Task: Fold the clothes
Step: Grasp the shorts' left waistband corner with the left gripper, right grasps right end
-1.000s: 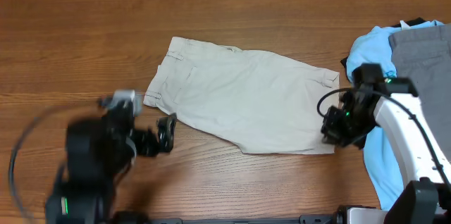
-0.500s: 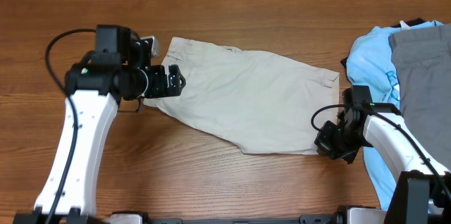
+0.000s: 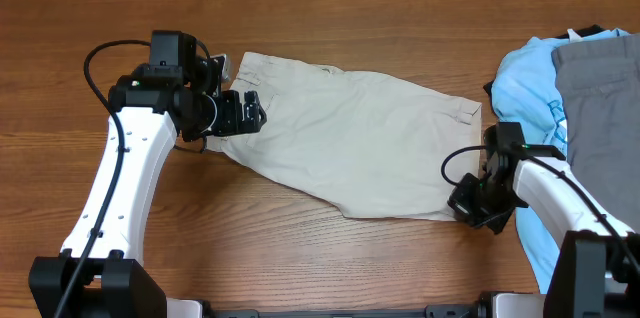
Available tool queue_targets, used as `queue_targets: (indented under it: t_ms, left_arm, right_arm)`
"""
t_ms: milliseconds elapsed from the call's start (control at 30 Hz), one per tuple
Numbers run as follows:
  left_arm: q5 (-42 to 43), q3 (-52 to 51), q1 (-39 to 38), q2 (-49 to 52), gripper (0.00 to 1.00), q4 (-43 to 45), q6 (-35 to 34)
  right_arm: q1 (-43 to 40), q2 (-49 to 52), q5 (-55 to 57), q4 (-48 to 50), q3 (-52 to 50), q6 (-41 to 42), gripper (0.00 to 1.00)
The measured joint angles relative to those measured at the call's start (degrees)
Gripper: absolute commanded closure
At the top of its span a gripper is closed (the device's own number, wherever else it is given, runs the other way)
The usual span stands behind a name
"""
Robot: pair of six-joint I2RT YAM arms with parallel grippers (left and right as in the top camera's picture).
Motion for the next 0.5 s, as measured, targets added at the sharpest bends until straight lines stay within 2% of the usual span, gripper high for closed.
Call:
queue_targets:
  t_ms: [300, 500]
  left_arm:
    - [0.0, 0.0, 0.0, 0.0, 0.0, 1.0, 0.0]
    - [0.0, 0.0, 0.0, 0.0, 0.0, 1.4, 0.0]
  right_arm:
    - [0.0, 1.0, -1.1, 5.2, -1.6, 0.9, 0.96]
    - [0.0, -0.3, -2.4, 14.8, -2.9, 1.2, 0.96]
